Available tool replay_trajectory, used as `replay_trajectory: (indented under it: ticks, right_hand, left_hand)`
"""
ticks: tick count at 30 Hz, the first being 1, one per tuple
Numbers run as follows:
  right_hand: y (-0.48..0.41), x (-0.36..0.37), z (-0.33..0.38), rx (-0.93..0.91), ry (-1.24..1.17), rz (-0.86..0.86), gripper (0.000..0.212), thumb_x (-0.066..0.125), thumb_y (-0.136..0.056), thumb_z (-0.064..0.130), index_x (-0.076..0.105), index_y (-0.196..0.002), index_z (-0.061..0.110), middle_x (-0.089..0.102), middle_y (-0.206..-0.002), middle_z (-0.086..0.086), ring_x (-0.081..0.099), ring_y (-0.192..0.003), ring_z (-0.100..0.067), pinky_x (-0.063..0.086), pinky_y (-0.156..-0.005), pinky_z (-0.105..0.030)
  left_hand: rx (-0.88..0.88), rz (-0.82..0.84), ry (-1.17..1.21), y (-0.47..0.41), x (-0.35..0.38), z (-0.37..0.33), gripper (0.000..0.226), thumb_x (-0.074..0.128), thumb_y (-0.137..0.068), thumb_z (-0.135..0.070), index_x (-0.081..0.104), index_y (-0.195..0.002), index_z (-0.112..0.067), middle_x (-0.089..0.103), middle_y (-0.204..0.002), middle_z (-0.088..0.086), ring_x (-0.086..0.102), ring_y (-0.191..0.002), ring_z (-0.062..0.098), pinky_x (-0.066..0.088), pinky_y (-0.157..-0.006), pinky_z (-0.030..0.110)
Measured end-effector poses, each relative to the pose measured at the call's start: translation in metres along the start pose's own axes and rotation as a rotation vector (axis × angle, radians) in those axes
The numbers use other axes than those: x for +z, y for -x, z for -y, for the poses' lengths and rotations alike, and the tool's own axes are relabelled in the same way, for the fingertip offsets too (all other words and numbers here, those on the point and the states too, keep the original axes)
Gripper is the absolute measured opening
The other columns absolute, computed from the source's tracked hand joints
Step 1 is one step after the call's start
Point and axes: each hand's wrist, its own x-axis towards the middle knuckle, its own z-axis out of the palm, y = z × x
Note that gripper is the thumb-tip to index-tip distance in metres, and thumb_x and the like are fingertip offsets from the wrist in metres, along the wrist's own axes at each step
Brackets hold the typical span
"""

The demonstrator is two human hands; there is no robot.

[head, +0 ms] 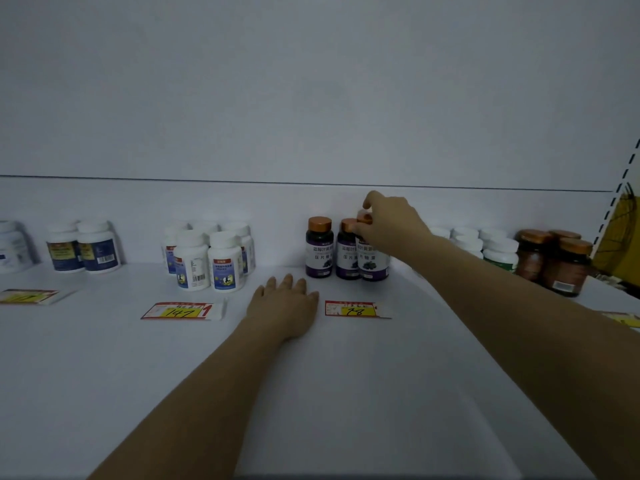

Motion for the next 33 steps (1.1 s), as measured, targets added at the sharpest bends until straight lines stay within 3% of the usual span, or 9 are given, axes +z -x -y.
replay_trajectory:
  ticks: [4, 6, 10, 13, 16, 22, 26, 33]
  right_hand:
    - [-0.011, -0.024, 0.014, -0.033, -0.219, -0.045, 0.037, 0.068, -0.086, 0.036, 0.055, -0.110, 0.011, 0.064, -0.111, -0.003, 0.059, -0.094, -0.019, 0.053, -0.083, -0.035]
    - [-0.016, -0.031, 0.023, -0.061, -0.308, -0.084, 0.035, 0.072, -0.082, 0.038, 0.059, -0.105, 0.015, 0.065, -0.107, 0.000, 0.058, -0.091, -0.014, 0.052, -0.076, -0.027]
    - [-0.020, -0.032, 0.035, -0.075, -0.462, -0.115, 0.037, 0.073, -0.078, 0.045, 0.064, -0.103, 0.018, 0.061, -0.096, 0.004, 0.057, -0.082, -0.007, 0.041, -0.058, -0.013]
    - [-0.021, -0.021, 0.035, -0.046, -0.565, -0.080, 0.039, 0.074, -0.076, 0.048, 0.066, -0.102, 0.020, 0.062, -0.092, 0.005, 0.058, -0.077, -0.004, 0.043, -0.053, -0.014]
    - [-0.019, -0.006, 0.032, -0.034, -0.638, -0.070, 0.038, 0.074, -0.075, 0.050, 0.067, -0.098, 0.020, 0.065, -0.087, 0.007, 0.060, -0.075, -0.002, 0.052, -0.056, -0.017]
    - [-0.020, 0.016, 0.017, -0.055, -0.756, 0.038, 0.019, 0.062, -0.085, 0.051, 0.068, -0.090, 0.034, 0.071, -0.095, 0.005, 0.067, -0.092, -0.015, 0.058, -0.084, -0.040]
    - [-0.019, 0.025, 0.012, -0.053, -0.831, 0.042, 0.023, 0.061, -0.089, 0.040, 0.070, -0.103, 0.025, 0.071, -0.099, 0.002, 0.067, -0.094, -0.015, 0.058, -0.084, -0.037]
    - [-0.018, 0.029, 0.006, -0.052, -0.844, 0.040, 0.020, 0.058, -0.092, 0.038, 0.069, -0.101, 0.025, 0.071, -0.100, 0.000, 0.068, -0.094, -0.017, 0.059, -0.081, -0.033]
  left_hand:
    - [-0.015, -0.155, 0.416, 0.009, -0.023, -0.008, 0.050, 0.051, -0.095, -0.036, 0.042, -0.138, -0.012, 0.047, -0.140, 0.007, 0.047, -0.125, 0.022, 0.038, -0.094, 0.027]
    - [0.031, -0.189, 0.627, 0.008, -0.038, -0.012, 0.054, 0.064, -0.088, -0.032, 0.045, -0.135, -0.013, 0.051, -0.137, 0.006, 0.050, -0.118, 0.018, 0.034, -0.085, 0.022]
    - [0.109, -0.113, 0.932, 0.004, -0.052, -0.015, 0.060, 0.074, -0.079, -0.030, 0.048, -0.132, -0.016, 0.057, -0.129, 0.001, 0.053, -0.100, 0.009, 0.039, -0.080, 0.019]
    - [0.138, -0.123, 1.051, 0.004, -0.048, -0.012, 0.048, 0.074, -0.080, -0.026, 0.056, -0.123, -0.017, 0.065, -0.101, -0.008, 0.057, -0.079, -0.003, 0.040, -0.062, 0.007]
    - [0.130, -0.136, 1.109, 0.003, -0.043, -0.008, 0.035, 0.074, -0.080, -0.022, 0.062, -0.112, -0.016, 0.064, -0.086, -0.013, 0.058, -0.077, -0.003, 0.045, -0.067, 0.010]
    - [0.129, -0.094, 1.096, 0.002, -0.036, 0.000, 0.018, 0.073, -0.081, -0.022, 0.061, -0.094, -0.023, 0.066, -0.084, -0.007, 0.061, -0.082, 0.008, 0.049, -0.079, 0.020]
    - [0.105, -0.114, 1.070, -0.001, -0.034, 0.001, 0.018, 0.077, -0.075, -0.029, 0.063, -0.085, -0.024, 0.070, -0.088, 0.000, 0.066, -0.094, 0.019, 0.052, -0.084, 0.027]
    - [0.106, -0.102, 1.059, -0.002, -0.034, -0.001, 0.021, 0.079, -0.072, -0.035, 0.065, -0.082, -0.022, 0.072, -0.087, 0.002, 0.067, -0.089, 0.016, 0.053, -0.083, 0.028]
